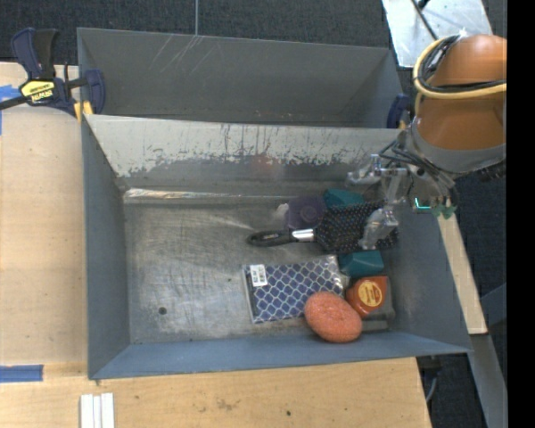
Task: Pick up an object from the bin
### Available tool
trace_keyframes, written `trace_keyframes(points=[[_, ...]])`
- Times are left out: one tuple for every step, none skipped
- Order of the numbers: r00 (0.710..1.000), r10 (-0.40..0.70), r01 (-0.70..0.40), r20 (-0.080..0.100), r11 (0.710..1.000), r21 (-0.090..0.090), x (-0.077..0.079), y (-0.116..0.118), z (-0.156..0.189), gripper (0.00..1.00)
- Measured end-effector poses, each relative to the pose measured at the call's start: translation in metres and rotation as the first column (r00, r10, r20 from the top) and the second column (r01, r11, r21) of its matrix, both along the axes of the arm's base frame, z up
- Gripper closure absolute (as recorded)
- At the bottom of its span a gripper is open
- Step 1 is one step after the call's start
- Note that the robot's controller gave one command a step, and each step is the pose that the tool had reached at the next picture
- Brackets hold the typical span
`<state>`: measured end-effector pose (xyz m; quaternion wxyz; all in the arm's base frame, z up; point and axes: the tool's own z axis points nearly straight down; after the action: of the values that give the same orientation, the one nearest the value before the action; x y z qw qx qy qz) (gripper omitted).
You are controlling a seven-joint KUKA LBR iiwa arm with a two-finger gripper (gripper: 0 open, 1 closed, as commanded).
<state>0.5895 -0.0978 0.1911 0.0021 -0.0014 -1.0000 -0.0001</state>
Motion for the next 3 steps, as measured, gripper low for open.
trace_keyframes(points=[[1.0, 0.002, -0.002, 0.008, 1.0, -0.001, 0.002, 0.0, 0.005, 0.0], [0.991, 0.133, -0.133, 0.011, 0.991, -0.003, 0.01, 0.0, -0.007, 0.0], [0.933, 0.36, -0.36, 0.009, 0.933, -0.001, 0.014, -0.006, -0.048, 0.0]])
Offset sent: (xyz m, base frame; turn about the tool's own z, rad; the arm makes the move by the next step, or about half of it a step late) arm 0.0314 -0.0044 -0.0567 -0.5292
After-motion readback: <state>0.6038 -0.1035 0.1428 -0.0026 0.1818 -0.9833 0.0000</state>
